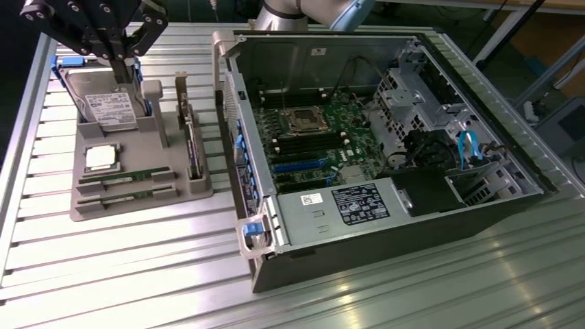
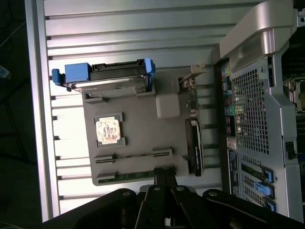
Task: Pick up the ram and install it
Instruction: 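Reach for the ram, then pick up the ram and move it above insertion slot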
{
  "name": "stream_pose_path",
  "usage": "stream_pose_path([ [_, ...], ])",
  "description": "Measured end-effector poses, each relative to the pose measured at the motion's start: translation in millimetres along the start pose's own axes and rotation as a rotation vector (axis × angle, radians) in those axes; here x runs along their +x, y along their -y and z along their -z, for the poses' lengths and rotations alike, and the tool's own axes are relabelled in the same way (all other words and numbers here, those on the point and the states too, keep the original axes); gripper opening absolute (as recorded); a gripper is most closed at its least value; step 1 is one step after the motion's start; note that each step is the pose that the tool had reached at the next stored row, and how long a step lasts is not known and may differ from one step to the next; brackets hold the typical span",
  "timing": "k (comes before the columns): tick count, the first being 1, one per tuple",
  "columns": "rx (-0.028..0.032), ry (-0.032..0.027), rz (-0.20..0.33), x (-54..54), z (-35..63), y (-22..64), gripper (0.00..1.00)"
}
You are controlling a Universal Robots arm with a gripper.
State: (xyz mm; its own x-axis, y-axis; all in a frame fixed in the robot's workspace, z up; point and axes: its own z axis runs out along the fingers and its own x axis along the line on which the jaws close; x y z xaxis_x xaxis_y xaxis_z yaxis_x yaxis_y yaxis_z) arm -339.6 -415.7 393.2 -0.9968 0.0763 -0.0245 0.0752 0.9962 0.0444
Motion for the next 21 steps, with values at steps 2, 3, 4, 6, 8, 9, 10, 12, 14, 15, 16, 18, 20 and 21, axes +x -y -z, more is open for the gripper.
stream_pose_path([
  [2, 0.0, 0.0, 0.0, 0.0, 0.0, 0.1, 0.1],
  [3, 0.0, 0.0, 0.0, 0.0, 0.0, 0.1, 0.1],
  [4, 0.0, 0.0, 0.0, 0.0, 0.0, 0.1, 0.1],
  [6, -0.0001, 0.0, 0.0, 0.0, 0.0, 0.1, 0.1],
  [8, 0.0, 0.0, 0.0, 0.0, 0.0, 0.1, 0.1],
  [9, 0.0, 0.0, 0.0, 0.0, 0.0, 0.1, 0.1],
  [10, 0.0, 0.0, 0.0, 0.0, 0.0, 0.1, 0.1],
  [12, 0.0, 0.0, 0.001, 0.0, -0.1, 0.1, 0.1],
  [14, -0.0002, -0.0004, 0.01, 0.0, -0.2, 0.1, 0.1],
  [15, -0.0004, -0.0008, 0.018, 0.0, -0.3, 0.1, 0.1],
  [16, -0.0008, -0.0014, 0.032, 0.0, -0.3, 0.1, 0.1],
  [18, -0.0015, -0.0025, 0.058, 0.0, -0.5, 0.1, 0.1],
  [20, -0.0021, -0.0038, 0.086, 0.0, -0.6, 0.1, 0.1],
  [21, -0.0024, -0.0043, 0.098, 0.0, -0.7, 0.0, 0.1],
])
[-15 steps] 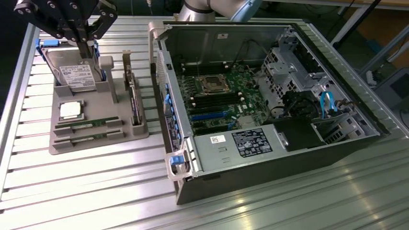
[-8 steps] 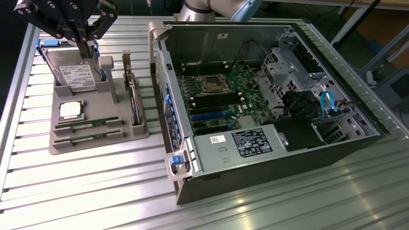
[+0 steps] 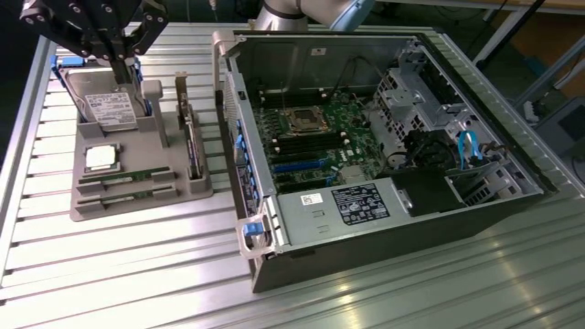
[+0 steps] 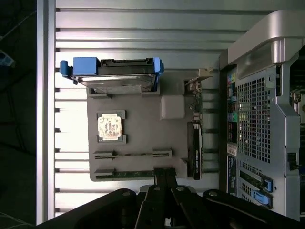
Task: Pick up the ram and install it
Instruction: 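Pick up the ram and move it above insertion slot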
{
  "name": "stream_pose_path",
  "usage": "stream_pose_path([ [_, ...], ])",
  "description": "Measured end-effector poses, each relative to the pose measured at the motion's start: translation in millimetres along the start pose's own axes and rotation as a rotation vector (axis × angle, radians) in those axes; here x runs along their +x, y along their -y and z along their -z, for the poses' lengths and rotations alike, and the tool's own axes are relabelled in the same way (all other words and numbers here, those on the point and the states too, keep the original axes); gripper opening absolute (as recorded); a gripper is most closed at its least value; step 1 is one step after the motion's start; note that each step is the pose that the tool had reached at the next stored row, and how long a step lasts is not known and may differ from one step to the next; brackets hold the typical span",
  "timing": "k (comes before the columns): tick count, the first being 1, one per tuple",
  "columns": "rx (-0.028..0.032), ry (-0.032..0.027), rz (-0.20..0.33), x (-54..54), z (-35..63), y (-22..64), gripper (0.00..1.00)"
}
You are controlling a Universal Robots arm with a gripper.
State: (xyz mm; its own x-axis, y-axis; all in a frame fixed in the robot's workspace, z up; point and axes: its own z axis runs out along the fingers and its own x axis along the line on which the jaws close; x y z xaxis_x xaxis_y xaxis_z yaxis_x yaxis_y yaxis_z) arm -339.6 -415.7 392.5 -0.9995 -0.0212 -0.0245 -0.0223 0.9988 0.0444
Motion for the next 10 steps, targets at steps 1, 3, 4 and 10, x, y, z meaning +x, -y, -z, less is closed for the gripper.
stream_pose_path([
  [1, -0.0003, -0.0006, 0.014, 0.0, -0.1, 0.0, 0.1],
  [3, -0.0011, -0.002, 0.045, 0.0, -0.3, -0.2, 0.1],
  [4, -0.0015, -0.0029, 0.063, 0.0, -0.4, -0.2, 0.1],
  [10, -0.0039, -0.0072, 0.162, 0.0, -0.8, -0.2, 0.1],
])
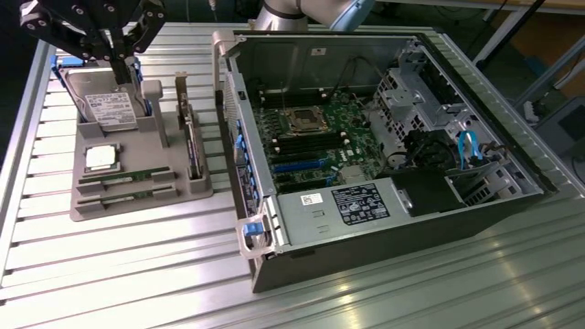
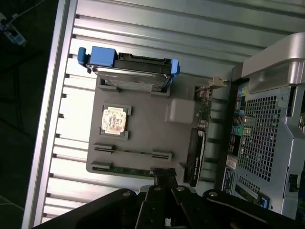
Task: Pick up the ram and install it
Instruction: 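Pick up the ram and move it above insertion slot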
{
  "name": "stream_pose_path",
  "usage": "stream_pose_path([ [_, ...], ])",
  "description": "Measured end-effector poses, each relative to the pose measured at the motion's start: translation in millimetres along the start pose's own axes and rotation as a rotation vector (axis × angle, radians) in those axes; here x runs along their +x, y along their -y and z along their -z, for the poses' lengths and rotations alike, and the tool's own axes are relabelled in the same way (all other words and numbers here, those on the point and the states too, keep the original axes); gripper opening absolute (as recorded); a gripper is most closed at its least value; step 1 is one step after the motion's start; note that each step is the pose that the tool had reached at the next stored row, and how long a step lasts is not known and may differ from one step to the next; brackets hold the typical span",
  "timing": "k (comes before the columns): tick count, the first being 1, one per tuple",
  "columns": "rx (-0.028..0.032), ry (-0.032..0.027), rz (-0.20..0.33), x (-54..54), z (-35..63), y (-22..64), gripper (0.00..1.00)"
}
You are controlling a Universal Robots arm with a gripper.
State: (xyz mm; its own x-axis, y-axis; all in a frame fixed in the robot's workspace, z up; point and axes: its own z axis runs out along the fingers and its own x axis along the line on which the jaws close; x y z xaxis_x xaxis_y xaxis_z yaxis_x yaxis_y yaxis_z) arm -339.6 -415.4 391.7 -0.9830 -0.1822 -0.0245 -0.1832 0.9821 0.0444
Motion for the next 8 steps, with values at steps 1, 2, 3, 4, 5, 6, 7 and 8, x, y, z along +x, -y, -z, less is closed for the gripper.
stream_pose_path([
  [1, -0.0003, -0.0005, 0.012, 0.0, 0.0, 0.0, 0.1],
  [2, -0.0006, -0.001, 0.023, 0.0, -0.1, 0.0, 0.1],
  [3, -0.0008, -0.0015, 0.033, 0.0, -0.1, 0.0, 0.1],
  [4, -0.0011, -0.002, 0.045, 0.0, -0.1, 0.0, 0.1],
  [5, -0.0014, -0.0025, 0.056, 0.0, -0.2, 0.0, 0.1],
  [6, -0.0016, -0.003, 0.067, 0.0, -0.2, 0.0, 0.1],
  [7, -0.002, -0.0035, 0.08, 0.0, -0.3, 0.0, 0.1],
  [8, -0.0022, -0.004, 0.09, 0.0, -0.3, 0.0, 0.1],
])
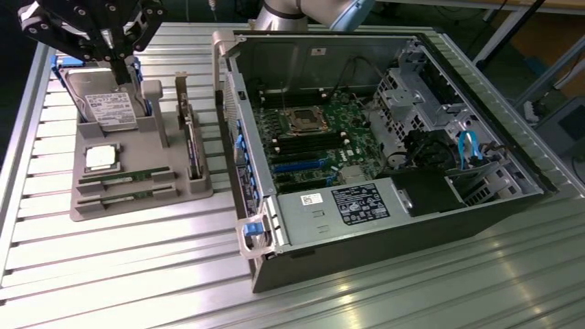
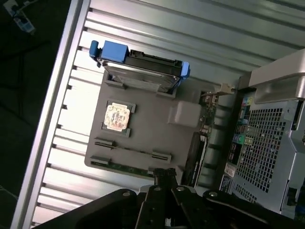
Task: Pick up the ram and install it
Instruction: 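Pick up the ram and move it above insertion slot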
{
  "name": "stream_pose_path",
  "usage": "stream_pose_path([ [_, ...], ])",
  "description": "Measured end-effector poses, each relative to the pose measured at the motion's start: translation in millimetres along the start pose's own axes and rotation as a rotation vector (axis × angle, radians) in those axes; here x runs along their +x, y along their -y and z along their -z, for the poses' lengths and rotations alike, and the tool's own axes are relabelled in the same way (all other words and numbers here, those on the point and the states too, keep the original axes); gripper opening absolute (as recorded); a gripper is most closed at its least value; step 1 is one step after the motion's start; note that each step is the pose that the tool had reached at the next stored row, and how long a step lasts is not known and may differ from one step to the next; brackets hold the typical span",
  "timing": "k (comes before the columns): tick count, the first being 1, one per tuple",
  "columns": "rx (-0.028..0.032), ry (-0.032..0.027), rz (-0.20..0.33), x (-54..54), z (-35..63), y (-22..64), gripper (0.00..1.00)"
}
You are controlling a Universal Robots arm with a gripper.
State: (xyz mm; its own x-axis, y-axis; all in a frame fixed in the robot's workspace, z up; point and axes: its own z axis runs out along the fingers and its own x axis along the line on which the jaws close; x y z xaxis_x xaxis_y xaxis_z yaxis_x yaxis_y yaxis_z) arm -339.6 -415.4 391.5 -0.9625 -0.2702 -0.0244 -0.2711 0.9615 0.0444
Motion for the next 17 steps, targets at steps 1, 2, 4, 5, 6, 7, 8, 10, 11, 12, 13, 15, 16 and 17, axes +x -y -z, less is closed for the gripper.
stream_pose_path([
  [1, -0.0004, -0.0008, 0.018, 0.0, -0.1, 0.0, 0.1],
  [2, -0.0007, -0.0013, 0.029, 0.0, -0.1, 0.0, 0.1],
  [4, -0.0013, -0.0023, 0.053, 0.0, -0.1, 0.0, 0.1],
  [5, -0.0016, -0.003, 0.067, 0.0, -0.1, 0.0, 0.1],
  [6, -0.0021, -0.0039, 0.087, 0.0, -0.1, 0.0, 0.1],
  [7, -0.0023, -0.0043, 0.098, 0.0, -0.2, 0.0, 0.1],
  [8, -0.0027, -0.0049, 0.112, 0.0, -0.2, 0.0, 0.1],
  [10, -0.0033, -0.006, 0.136, 0.0, -0.2, 0.0, 0.1],
  [11, -0.0036, -0.0066, 0.15, 0.0, -0.3, 0.0, 0.1],
  [12, -0.0039, -0.0071, 0.161, 0.0, -0.3, 0.0, 0.1],
  [13, -0.0042, -0.0077, 0.173, 0.0, -0.3, 0.0, 0.1],
  [15, -0.0049, -0.0088, 0.199, 0.0, -0.4, 0.0, 0.1],
  [16, -0.0051, -0.0093, 0.211, 0.0, -0.4, 0.0, 0.1],
  [17, -0.0054, -0.0099, 0.223, 0.0, -0.4, 0.0, 0.1],
])
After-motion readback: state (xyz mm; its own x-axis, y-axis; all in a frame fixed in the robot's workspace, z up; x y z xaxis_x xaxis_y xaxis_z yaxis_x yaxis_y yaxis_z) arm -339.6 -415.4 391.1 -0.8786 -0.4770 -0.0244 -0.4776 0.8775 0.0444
